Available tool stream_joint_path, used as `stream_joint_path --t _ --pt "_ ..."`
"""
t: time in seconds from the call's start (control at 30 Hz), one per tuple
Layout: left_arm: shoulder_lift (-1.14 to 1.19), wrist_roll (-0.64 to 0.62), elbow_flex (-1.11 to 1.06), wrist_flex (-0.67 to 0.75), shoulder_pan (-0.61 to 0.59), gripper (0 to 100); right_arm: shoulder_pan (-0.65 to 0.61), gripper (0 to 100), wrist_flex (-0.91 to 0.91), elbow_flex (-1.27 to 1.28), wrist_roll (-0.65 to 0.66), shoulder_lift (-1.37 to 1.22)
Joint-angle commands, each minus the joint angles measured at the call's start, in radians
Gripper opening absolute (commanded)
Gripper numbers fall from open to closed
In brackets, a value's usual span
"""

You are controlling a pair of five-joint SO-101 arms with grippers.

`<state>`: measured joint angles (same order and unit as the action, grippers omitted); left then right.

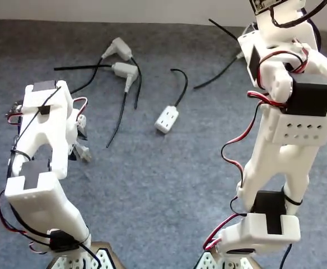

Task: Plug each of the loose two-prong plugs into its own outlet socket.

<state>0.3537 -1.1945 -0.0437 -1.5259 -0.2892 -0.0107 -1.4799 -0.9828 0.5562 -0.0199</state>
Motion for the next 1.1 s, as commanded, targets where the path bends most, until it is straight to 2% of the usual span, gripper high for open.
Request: stream_joint_path --t 0.0,0.13,0.3,0.37,0.47,0.5,0.7,0.8,0.93,1.07 --pt "0.048 -0.003 0.010 0.038 -0.005 26 -0.008 1.2 -0.002 -0.004 0.014 0.042" --pt "0.137 -0.003 0.073 0.021 -0.005 26 -0.008 1.2 -0.002 -0.004 0.014 0.042" --pt "0.216 0.106 0.220 -0.169 -0.004 26 -0.008 1.2 -0.002 -0.004 0.014 0.042" --pt "0.248 0.157 0.263 -0.229 -0.005 21 -0.008 1.2 -0.002 -0.004 0.014 0.042" --pt "0.314 0.245 0.280 -0.236 -0.010 9 -0.008 1.2 -0.002 -0.004 0.014 0.042" --pt "0.337 0.267 0.282 -0.236 -0.010 8 -0.008 1.2 -0.002 -0.004 0.014 0.042" --pt "0.427 0.387 0.321 -0.241 0.013 6 -0.008 1.2 -0.002 -0.004 0.014 0.044" --pt "0.429 0.431 0.352 -0.241 0.024 1 -0.008 1.2 -0.004 -0.004 0.014 0.044" --pt "0.427 0.477 0.392 -0.242 0.019 1 -0.008 1.2 -0.004 -0.004 0.014 0.044" --pt "0.426 0.646 0.456 -0.242 0.018 1 -0.008 1.2 -0.004 -0.004 0.014 0.044"
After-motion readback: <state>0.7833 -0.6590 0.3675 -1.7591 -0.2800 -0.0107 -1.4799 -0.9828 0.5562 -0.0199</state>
